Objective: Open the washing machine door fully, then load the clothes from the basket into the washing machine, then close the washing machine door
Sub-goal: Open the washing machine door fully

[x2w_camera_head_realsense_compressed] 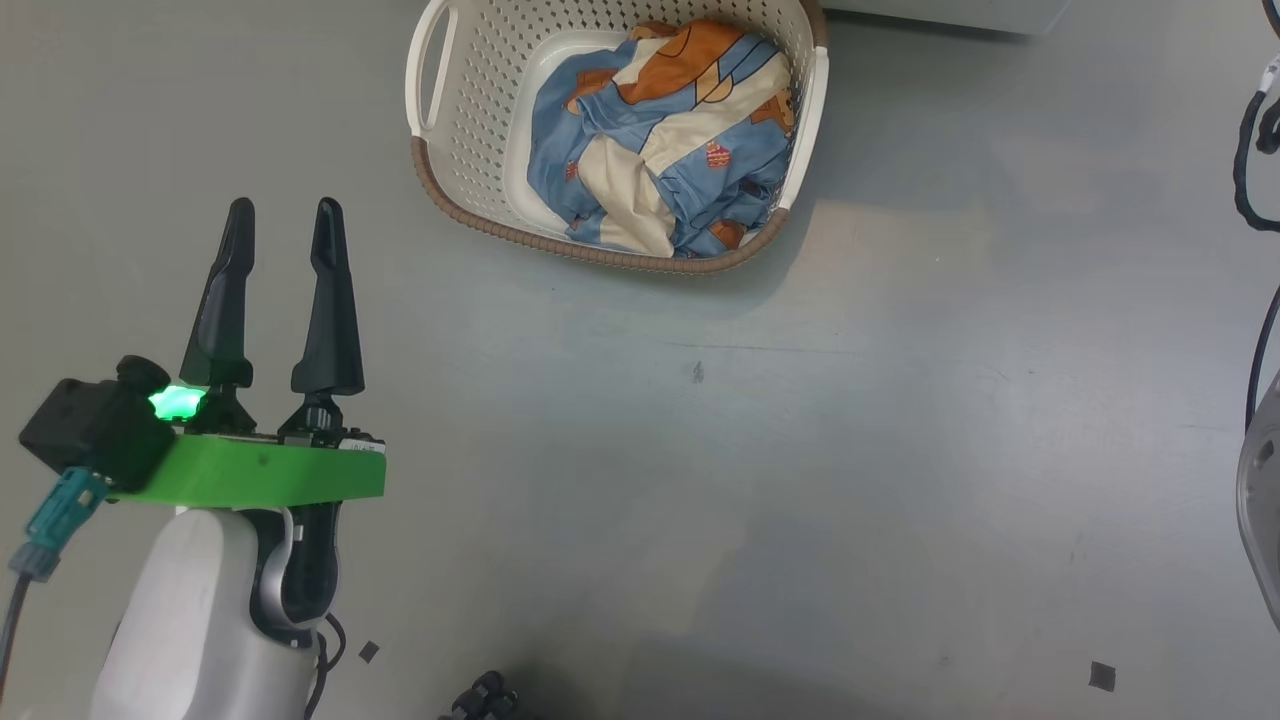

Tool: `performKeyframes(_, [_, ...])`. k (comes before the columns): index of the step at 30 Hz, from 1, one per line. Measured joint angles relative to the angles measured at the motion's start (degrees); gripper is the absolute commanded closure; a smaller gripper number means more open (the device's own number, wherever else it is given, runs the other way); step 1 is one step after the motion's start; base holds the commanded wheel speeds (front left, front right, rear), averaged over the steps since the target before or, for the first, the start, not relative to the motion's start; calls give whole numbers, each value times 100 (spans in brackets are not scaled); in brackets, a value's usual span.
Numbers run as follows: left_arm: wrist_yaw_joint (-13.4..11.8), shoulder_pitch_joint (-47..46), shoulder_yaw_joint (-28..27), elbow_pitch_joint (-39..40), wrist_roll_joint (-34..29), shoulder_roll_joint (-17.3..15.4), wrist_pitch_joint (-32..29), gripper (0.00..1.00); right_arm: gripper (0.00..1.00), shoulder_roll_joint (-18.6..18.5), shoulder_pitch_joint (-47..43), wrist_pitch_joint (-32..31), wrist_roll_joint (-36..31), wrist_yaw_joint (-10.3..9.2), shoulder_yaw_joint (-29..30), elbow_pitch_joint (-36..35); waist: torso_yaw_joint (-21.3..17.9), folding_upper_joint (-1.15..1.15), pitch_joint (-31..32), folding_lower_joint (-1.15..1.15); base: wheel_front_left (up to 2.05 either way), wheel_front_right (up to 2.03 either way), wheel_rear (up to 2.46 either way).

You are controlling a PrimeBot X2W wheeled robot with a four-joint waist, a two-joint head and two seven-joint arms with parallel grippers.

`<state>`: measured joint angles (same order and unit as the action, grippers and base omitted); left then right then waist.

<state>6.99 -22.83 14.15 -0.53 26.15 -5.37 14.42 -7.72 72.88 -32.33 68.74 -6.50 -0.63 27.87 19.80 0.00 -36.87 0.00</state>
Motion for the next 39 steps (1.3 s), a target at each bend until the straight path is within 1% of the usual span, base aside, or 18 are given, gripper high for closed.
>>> performKeyframes(2, [0, 1, -5, 0, -5, -8, 0, 0, 100, -5, -49, -98, 48, 9, -2, 27, -14, 0, 45, 0, 0, 0, 0])
performKeyframes(4, [0, 2, -3, -2, -7, -11, -1, 0, 100, -10, -127, -196, 142, 58, 5, 57, -28, 0, 92, 0, 0, 0, 0])
performKeyframes(7, [0, 6, -1, -3, -56, -55, -1, 0, 100, -20, -228, -478, 394, 57, 15, 114, -46, 0, 167, 0, 0, 0, 0])
performKeyframes(13, [0, 21, 12, -12, -91, -93, 0, 0, 100, 238, -392, -994, 702, 77, -143, 167, -79, 0, 335, 0, 0, 0, 0])
performKeyframes(15, [0, 28, 9, -15, -91, -94, 0, 0, 100, 269, -468, -1154, 826, 91, -172, 183, -85, 0, 398, 0, 0, 0, 0])
performKeyframes(28, [0, 232, -48, -15, -143, -174, 0, 0, 100, 258, -843, -1817, 1143, 82, -353, 188, -146, 0, 775, 0, 0, 0, 0])
performKeyframes(33, [0, 282, 4, -15, -190, -185, 0, 0, 100, 266, -1049, -2187, 1410, 43, -382, 181, -177, 0, 919, 0, 0, 0, 0])
performKeyframes(39, [0, 374, 22, -49, -190, -183, 0, 0, 100, 290, -1392, -2642, 1629, 40, -580, 119, -192, 0, 1125, 0, 0, 0, 0])
